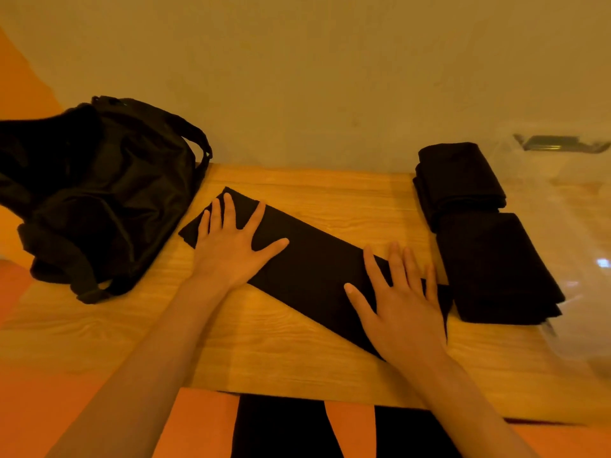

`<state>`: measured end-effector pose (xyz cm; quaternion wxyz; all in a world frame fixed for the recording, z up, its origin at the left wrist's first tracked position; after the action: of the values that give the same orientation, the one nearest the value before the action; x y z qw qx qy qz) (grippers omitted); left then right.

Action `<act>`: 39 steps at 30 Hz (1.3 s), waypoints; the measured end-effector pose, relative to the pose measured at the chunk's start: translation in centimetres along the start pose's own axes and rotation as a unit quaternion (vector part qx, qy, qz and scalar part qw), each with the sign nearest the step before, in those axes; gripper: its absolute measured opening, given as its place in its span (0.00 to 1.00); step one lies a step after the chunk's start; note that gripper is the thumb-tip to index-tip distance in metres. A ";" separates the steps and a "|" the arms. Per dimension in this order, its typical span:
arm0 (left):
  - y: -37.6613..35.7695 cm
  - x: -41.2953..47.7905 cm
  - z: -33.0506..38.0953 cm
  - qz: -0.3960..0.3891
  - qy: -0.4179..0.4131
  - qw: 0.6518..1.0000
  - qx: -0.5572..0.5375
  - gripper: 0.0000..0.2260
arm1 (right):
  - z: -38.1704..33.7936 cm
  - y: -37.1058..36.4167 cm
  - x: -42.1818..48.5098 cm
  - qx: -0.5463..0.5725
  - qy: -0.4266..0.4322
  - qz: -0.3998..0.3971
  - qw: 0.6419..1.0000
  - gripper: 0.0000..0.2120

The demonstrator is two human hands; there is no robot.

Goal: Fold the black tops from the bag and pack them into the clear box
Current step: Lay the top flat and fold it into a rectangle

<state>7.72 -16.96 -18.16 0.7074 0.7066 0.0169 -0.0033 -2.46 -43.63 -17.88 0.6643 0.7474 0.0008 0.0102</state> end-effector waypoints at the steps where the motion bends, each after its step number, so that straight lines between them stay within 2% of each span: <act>1: 0.0 0.5 0.1 -0.004 -0.012 1.000 0.000 0.45 | -0.2 -0.1 -0.2 0.001 -0.010 0.000 1.000 0.37; 4: 0.1 1.3 0.1 -0.017 -0.027 0.999 0.004 0.45 | -0.5 0.0 -0.2 0.008 -0.021 -0.006 1.000 0.39; 7: 1.0 1.0 0.5 -0.030 -0.012 0.999 -0.006 0.46 | -0.7 1.2 0.1 0.029 0.025 -0.054 0.998 0.42; 9: 1.6 0.4 1.5 -0.008 0.018 1.000 -0.005 0.46 | -1.5 2.4 0.7 0.017 0.124 -0.060 0.990 0.42; 12: 1.6 -0.3 3.2 0.011 0.071 0.997 -0.009 0.45 | -2.0 2.7 3.0 -0.015 0.297 -0.103 0.949 0.40; 14: 0.8 -0.4 3.4 0.001 0.107 0.994 -0.013 0.44 | -1.6 2.4 4.5 -0.042 0.362 -0.140 0.921 0.41; 16: 0.0 -0.1 3.2 -0.004 0.129 0.992 -0.016 0.45 | -0.8 2.0 4.9 -0.060 0.389 -0.146 0.908 0.43; 21: -0.4 1.3 3.1 0.006 0.115 0.993 -0.010 0.46 | 0.4 1.5 2.7 -0.063 0.372 -0.110 0.919 0.46; 34: 0.3 5.8 4.6 -0.018 -0.027 0.999 0.001 0.45 | -2.6 1.1 -0.9 0.004 0.235 -0.083 0.968 0.44; 37: 0.6 6.6 5.2 -0.022 -0.067 0.998 0.005 0.45 | -3.4 1.2 -1.5 0.017 0.219 -0.094 0.971 0.45; 39: 0.8 7.0 5.5 -0.029 -0.087 0.996 0.011 0.45 | -3.3 1.7 -1.2 0.000 0.249 -0.125 0.960 0.45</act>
<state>14.87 -22.33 -17.52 0.6983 0.7103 -0.0245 -0.0852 -3.70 -40.59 -15.82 0.6393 0.7150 0.2597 0.1126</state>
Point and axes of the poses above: each hand's wrist, its own x-axis towards the middle knuckle, its own y-axis out of the back of the hand, z = x × y, the point moved 2 cm from there along x, towards the middle knuckle, and after that the axes turned 4 degrees about z, right-handed, at the moved point
